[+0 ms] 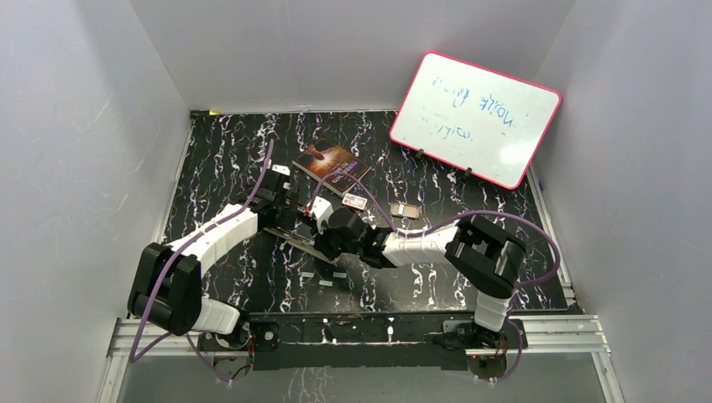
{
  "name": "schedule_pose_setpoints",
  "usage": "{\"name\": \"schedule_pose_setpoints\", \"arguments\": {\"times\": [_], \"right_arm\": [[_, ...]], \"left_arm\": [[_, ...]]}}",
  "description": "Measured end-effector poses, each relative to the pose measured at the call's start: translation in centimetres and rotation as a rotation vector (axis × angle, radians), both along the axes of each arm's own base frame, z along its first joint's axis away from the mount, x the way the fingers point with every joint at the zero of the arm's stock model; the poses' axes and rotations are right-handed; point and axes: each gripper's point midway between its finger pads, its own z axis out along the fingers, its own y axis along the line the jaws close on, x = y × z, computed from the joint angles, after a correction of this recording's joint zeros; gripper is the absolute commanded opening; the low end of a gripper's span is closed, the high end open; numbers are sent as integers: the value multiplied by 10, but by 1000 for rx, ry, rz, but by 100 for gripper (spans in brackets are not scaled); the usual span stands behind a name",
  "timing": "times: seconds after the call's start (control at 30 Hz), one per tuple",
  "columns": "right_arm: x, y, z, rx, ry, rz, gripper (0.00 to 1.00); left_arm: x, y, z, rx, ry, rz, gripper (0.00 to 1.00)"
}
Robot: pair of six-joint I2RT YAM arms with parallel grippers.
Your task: Load the staples into the stapler
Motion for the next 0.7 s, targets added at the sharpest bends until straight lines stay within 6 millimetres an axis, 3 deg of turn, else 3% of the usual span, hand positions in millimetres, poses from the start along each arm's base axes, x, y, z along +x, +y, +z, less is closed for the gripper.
{"name": "schedule_pose_setpoints", "arguments": {"times": [0.53,0.7], "right_arm": [[0,-1,-1,-43,5,9,0],[1,0,-2,-48,2,13,5]], "left_arm": [[0,0,0,0,0,-2,90],[0,0,0,1,0,-2,90]]}}
